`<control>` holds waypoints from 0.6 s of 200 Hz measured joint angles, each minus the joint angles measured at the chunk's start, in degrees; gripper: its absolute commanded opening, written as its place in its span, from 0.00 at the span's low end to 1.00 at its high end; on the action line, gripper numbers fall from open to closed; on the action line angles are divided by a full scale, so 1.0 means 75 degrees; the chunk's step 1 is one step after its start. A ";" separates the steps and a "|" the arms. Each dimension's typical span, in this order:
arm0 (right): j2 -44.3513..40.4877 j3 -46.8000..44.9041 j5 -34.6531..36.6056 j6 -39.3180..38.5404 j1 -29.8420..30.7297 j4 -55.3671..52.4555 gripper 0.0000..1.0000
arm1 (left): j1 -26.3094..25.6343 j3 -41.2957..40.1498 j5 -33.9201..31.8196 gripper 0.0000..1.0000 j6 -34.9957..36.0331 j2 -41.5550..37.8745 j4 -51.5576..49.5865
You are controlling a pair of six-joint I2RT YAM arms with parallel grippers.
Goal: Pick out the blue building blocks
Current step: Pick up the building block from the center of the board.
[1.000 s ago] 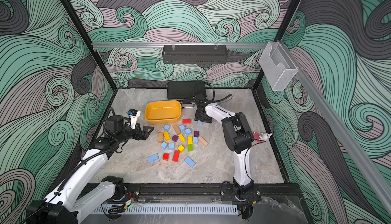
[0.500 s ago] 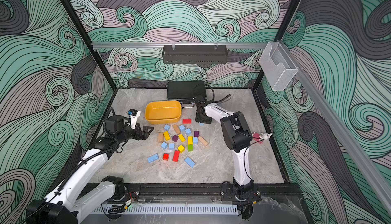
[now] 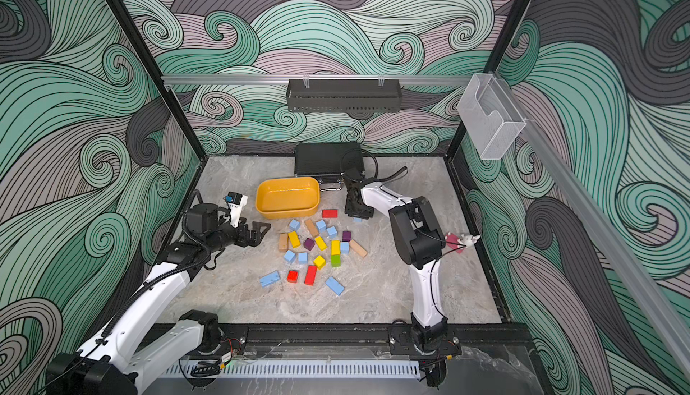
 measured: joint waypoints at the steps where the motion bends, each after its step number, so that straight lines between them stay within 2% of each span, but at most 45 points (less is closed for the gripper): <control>1: 0.0000 0.0000 0.0000 -0.0006 0.0000 0.0000 0.30 | 0.0000 0.0000 0.0000 0.99 0.0000 -0.0006 -0.0003; 36: -0.0114 -0.0128 -0.0087 -0.0070 0.0000 0.0003 0.22 | -0.0012 0.0006 -0.0119 0.99 -0.0006 -0.0157 -0.0114; 77: -0.0589 -0.0475 -0.0254 -0.0283 0.0000 -0.0015 0.00 | -0.0015 0.0230 -0.0286 0.99 -0.0003 -0.0280 -0.0481; 120: -0.1574 -0.0708 -0.0519 -0.0635 0.0000 -0.0009 0.00 | -0.0015 0.0726 -0.0466 0.99 -0.0006 -0.0487 -0.0836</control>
